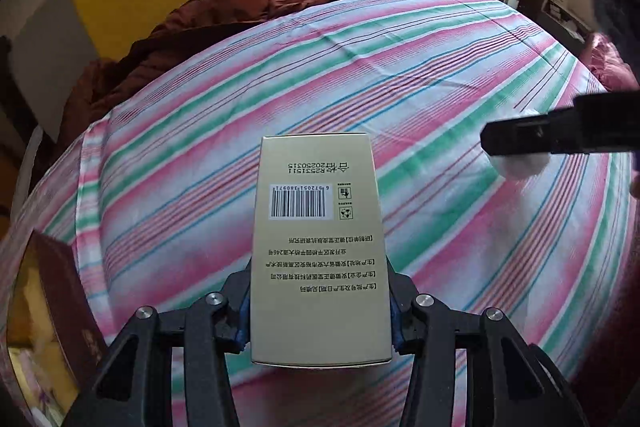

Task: Organize objects
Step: 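Lift the carton and wrapped ball and carry both toward the gold tray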

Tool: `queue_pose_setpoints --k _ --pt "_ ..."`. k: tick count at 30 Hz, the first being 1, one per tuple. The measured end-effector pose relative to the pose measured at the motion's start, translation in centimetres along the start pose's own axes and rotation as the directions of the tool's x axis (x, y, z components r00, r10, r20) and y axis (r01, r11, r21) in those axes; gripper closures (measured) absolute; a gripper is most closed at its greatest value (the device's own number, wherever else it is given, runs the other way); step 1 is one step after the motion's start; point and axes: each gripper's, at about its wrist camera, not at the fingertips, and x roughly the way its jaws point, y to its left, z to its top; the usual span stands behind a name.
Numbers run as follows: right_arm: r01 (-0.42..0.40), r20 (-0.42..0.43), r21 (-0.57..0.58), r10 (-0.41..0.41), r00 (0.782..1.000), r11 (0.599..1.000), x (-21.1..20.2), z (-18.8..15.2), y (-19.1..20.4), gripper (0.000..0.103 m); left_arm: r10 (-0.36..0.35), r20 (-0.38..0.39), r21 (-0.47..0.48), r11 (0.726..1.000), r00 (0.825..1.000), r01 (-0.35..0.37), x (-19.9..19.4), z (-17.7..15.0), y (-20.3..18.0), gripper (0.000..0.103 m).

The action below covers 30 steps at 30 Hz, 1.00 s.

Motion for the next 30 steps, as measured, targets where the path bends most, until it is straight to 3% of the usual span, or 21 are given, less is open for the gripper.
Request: queue_pose_setpoints --k 5,8,16,30 --pt "0.0 -0.056 -0.03 -0.001 0.998 1.0 1.5 0.3 0.4 0.039 0.013 0.049 -0.076 0.997 0.999 -0.009 -2.1 -4.4 0.7 0.053" --pt "0.01 -0.065 -0.03 -0.012 0.998 1.0 2.0 0.4 0.3 0.039 0.018 0.083 -0.081 0.997 0.996 -0.011 -2.5 -5.2 0.7 0.053" --pt "0.119 -0.048 -0.071 -0.122 0.991 0.99 2.4 0.6 0.9 0.039 0.015 0.112 -0.098 0.995 0.994 -0.004 -1.2 -5.5 0.8 0.052" --pt "0.114 -0.025 -0.075 -0.116 0.993 0.991 2.4 0.9 1.2 0.039 0.024 0.151 -0.109 0.994 0.988 -0.007 -1.2 -6.3 0.6 0.052"
